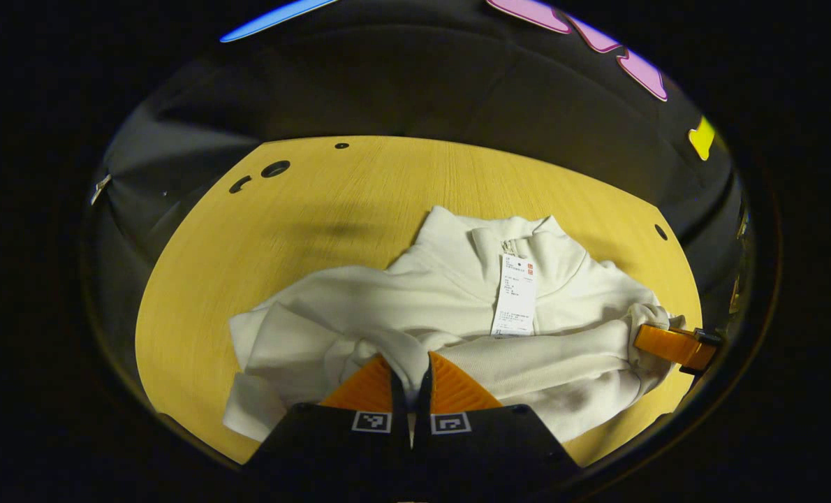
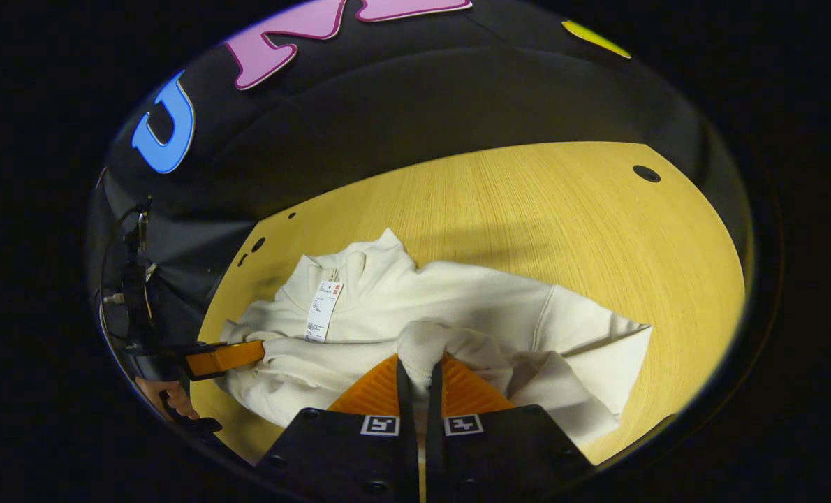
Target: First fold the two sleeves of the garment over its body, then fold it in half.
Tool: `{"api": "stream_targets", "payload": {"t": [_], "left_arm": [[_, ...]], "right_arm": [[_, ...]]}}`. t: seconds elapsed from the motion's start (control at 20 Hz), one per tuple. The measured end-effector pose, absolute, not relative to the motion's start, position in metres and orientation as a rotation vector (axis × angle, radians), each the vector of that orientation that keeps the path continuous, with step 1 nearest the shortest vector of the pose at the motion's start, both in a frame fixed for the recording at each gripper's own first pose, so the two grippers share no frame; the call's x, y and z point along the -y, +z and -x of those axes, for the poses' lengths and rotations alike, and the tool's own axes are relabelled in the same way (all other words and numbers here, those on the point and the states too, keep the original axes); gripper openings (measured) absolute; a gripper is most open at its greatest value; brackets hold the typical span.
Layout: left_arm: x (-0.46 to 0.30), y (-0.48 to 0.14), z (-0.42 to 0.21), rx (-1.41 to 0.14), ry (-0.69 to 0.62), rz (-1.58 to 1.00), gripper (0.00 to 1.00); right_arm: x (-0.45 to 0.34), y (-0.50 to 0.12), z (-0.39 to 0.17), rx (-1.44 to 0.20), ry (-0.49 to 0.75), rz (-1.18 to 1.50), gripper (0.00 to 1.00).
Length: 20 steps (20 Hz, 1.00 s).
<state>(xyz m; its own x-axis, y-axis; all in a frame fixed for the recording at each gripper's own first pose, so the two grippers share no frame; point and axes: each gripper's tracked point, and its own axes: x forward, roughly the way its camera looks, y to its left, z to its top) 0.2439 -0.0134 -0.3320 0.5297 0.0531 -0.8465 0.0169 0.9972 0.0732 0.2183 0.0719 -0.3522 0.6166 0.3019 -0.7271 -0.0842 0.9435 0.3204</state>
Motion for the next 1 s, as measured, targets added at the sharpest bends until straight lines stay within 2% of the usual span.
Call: {"api": "stream_targets", "payload": {"t": [0.25,0.3,0.45,0.5,0.55,0.6,0.65,0.75,0.8,1.0], "left_arm": [[0.013,-0.334,-0.245,-1.019,0.035,-0.122,0.07],[0.014,-0.335,-0.244,-1.024,0.029,-0.12,0.02],[0.014,-0.331,-0.243,-1.019,0.012,-0.093,0.18],[0.013,-0.327,-0.242,-1.012,0.012,-0.089,0.21],[0.015,-0.324,-0.24,-1.005,0.007,-0.086,0.25],[0.018,-0.319,-0.239,-0.996,-0.006,-0.085,0.36],[0.024,-0.312,-0.238,-0.984,-0.025,-0.086,0.42],[0.027,-0.301,-0.232,-0.951,-0.045,-0.106,0.77],[0.028,-0.294,-0.23,-0.929,-0.05,-0.121,0.9],[0.039,-0.26,-0.218,-0.843,-0.091,-0.106,0.9]], "right_arm": [[-0.073,-0.361,-0.22,-0.917,0.214,-0.288,0.11],[-0.073,-0.359,-0.22,-0.911,0.215,-0.288,0.16],[-0.077,-0.353,-0.217,-0.905,0.217,-0.278,0.27],[-0.079,-0.35,-0.216,-0.902,0.218,-0.28,0.4],[-0.079,-0.347,-0.215,-0.895,0.221,-0.279,0.43],[-0.079,-0.342,-0.214,-0.886,0.224,-0.275,0.57],[-0.079,-0.336,-0.211,-0.877,0.227,-0.274,0.61],[-0.075,-0.325,-0.208,-0.856,0.219,-0.278,0.74],[-0.072,-0.319,-0.208,-0.843,0.212,-0.283,0.83],[-0.06,-0.288,-0.198,-0.792,0.188,-0.3,0.92]]}}
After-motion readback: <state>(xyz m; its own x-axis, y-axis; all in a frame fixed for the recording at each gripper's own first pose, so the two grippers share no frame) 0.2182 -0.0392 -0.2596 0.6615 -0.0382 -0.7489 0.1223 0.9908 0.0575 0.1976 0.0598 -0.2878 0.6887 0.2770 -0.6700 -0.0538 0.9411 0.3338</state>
